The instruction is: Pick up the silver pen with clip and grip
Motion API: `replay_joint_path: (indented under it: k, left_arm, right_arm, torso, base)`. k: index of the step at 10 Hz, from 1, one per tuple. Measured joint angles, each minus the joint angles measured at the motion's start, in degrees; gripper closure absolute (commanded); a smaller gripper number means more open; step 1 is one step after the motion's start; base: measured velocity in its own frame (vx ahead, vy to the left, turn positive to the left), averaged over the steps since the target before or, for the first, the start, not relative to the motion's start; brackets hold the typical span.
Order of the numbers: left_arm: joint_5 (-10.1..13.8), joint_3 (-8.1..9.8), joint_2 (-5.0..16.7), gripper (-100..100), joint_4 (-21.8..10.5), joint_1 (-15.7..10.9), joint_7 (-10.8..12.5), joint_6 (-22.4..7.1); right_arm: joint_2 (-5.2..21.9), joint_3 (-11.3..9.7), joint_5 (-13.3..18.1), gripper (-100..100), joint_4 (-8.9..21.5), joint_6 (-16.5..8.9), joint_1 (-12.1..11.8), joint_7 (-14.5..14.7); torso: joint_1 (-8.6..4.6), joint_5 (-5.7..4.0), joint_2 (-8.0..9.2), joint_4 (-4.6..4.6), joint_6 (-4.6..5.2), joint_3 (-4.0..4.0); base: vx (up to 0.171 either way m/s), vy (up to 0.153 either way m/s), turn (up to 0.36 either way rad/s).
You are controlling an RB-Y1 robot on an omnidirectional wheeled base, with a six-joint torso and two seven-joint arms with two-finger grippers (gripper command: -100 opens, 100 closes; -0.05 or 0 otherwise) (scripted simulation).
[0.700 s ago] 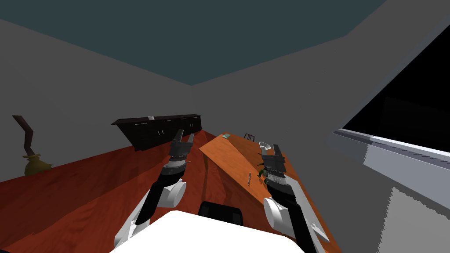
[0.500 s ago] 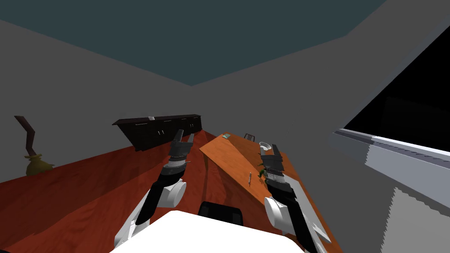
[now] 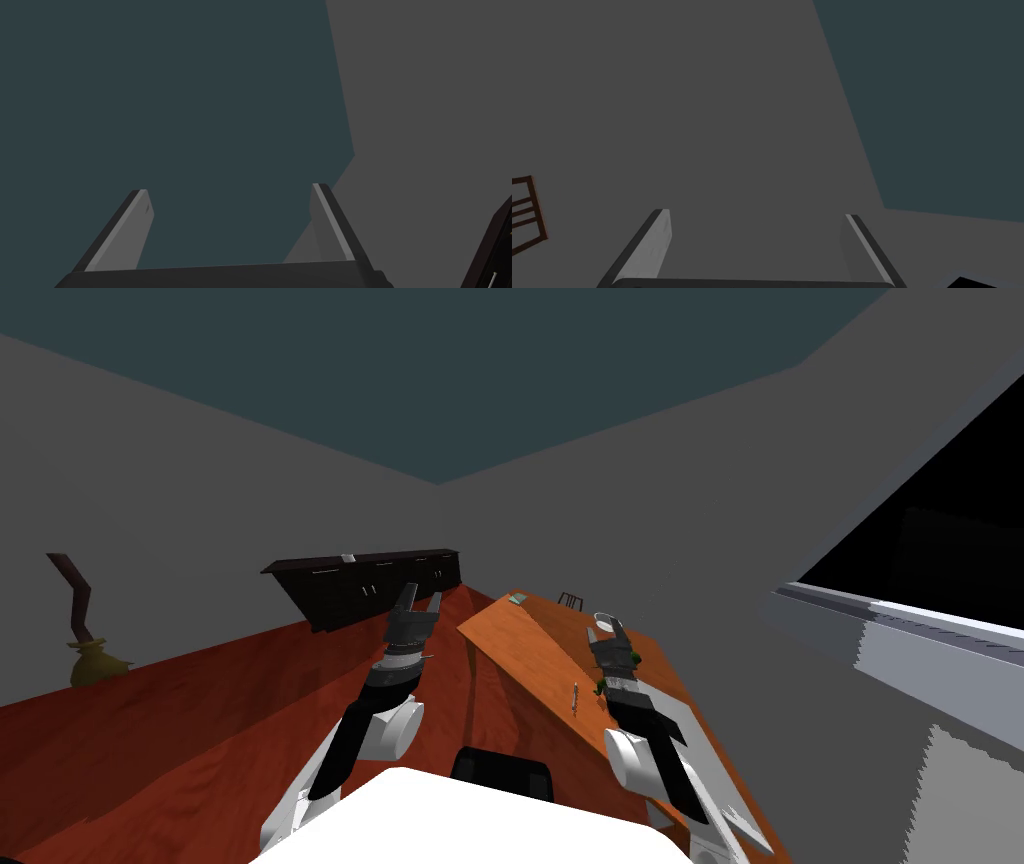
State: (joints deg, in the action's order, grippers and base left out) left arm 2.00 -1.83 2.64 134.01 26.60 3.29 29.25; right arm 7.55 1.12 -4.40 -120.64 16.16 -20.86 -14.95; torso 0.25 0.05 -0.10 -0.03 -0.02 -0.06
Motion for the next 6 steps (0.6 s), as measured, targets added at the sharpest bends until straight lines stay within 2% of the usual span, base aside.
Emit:
replay_joint_path:
  k: [1,2,6]
  left_arm:
    - [0.0,0.0,0.0,0,0.0,0.0,0.0,0.0]
    - [0.0,0.0,0.0,0,0.0,0.0,0.0,0.0]
    - [0.0,0.0,0.0,0,0.0,0.0,0.0,0.0]
  right_arm:
    - [0.8,0.8,-1.0,-100,0.9,-1.8,0.8,-1.7]
    - [1.5,1.2,-1.9,-100,2.0,-3.0,0.5,-3.4]
    - [3.4,3.6,-5.0,-100,8.0,-8.3,4.9,-9.6]
  torso:
    - [0.01,0.01,0.01,0.0,0.01,0.01]
    - [0.04,0.01,0.05,0.01,0.02,0.03]
    - [-0.03,0.0,-0.02,0.0,0.01,-0.01]
  base:
    - [0.009,0.082,0.019]
    - [0.006,0.079,0.021]
    - [0.018,0.053,0.014]
